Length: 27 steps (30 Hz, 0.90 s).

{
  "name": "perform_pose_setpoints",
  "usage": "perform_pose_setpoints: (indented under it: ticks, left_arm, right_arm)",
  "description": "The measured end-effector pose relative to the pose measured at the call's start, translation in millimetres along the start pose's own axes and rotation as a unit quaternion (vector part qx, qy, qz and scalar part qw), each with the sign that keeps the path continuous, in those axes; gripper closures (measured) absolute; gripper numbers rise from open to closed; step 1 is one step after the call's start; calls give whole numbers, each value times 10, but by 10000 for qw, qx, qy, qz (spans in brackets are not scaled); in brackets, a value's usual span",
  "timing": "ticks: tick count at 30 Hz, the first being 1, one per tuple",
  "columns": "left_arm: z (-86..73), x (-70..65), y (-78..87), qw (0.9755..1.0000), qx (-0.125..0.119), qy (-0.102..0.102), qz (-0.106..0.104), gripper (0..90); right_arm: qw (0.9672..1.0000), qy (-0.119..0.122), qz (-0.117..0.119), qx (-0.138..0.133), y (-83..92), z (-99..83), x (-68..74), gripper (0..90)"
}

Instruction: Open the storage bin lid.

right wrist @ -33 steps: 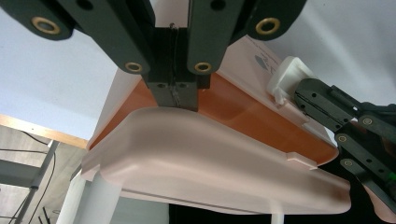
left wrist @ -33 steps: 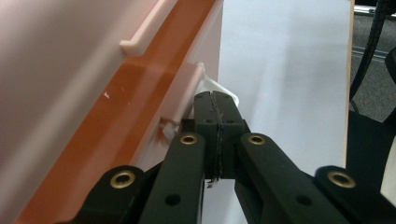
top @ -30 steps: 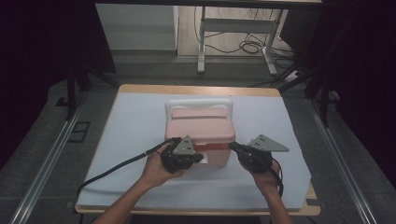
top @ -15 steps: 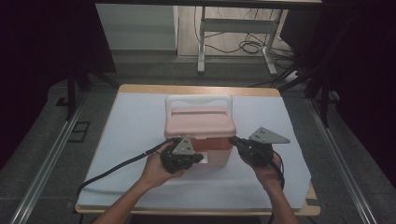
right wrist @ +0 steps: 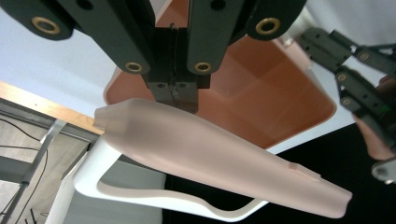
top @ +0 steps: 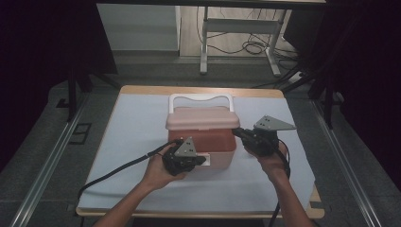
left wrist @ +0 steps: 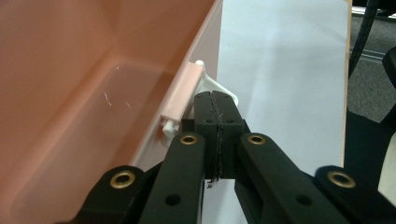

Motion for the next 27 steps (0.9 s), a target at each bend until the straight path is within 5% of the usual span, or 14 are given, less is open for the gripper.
perform_pose_setpoints:
  ticks: [27]
  left_arm:
    - [-6,4,12,10000,45,-60,29,900]
  right_arm:
    - [9999,-81,-86,44,-165,465,-194,898]
Point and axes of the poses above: each handheld gripper's, and its own axes: y roughly backward along the jaws, z roughly out of its top, x roughly to its left, the point moved 8 cm from there along -y, roughly forward along the jaws, and after that the axes turned 9 degrees about -y, right-handed, at the moved point
